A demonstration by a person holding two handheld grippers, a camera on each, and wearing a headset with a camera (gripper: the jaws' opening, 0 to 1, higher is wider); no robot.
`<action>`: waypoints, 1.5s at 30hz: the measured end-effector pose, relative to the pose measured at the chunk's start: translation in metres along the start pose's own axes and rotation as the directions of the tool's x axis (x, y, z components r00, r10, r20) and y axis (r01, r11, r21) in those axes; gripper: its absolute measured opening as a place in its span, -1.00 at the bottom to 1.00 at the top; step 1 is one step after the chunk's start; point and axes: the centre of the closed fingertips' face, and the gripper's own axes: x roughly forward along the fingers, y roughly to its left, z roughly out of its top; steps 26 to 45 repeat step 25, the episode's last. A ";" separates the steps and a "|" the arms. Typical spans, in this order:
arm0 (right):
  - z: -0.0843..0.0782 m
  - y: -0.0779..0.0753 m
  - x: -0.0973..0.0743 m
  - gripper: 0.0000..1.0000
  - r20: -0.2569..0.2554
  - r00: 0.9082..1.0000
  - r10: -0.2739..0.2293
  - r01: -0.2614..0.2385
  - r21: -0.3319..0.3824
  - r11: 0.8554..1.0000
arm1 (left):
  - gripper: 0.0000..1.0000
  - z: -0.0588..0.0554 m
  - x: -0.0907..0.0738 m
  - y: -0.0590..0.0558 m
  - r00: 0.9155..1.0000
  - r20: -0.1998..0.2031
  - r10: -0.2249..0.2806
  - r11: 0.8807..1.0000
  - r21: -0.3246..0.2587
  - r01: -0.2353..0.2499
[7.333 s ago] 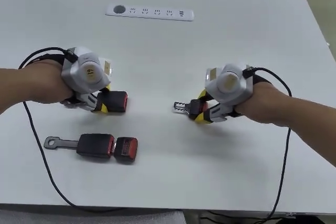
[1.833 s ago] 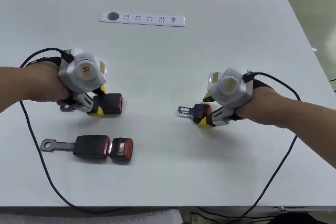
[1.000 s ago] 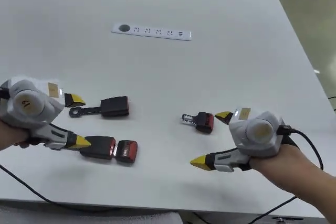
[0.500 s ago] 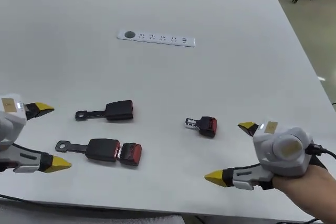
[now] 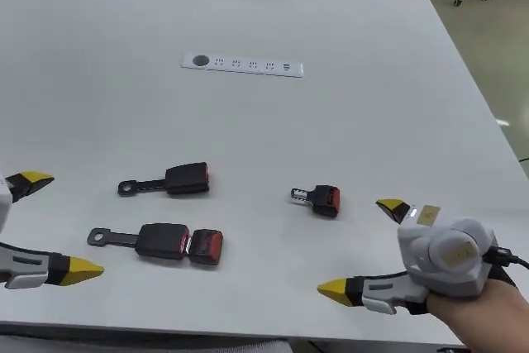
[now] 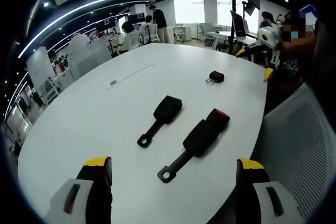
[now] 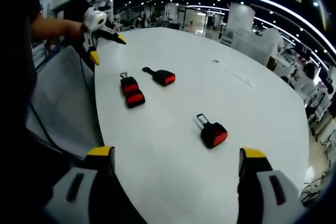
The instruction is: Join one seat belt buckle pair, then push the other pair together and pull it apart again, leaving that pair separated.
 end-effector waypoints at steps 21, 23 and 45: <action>0.009 0.004 -0.008 0.99 -0.009 1.000 -0.030 0.030 -0.011 1.000 | 1.00 -0.010 -0.006 -0.003 1.000 -0.013 -0.013 1.000 0.012 0.013; 0.010 0.004 -0.008 0.99 -0.009 1.000 -0.028 0.028 -0.016 0.999 | 1.00 -0.009 -0.005 -0.002 1.000 -0.007 -0.010 1.000 0.008 0.010; 0.009 0.003 -0.007 0.99 -0.009 0.999 -0.032 0.032 -0.016 0.999 | 1.00 -0.010 -0.005 -0.002 1.000 -0.006 -0.007 1.000 0.004 0.007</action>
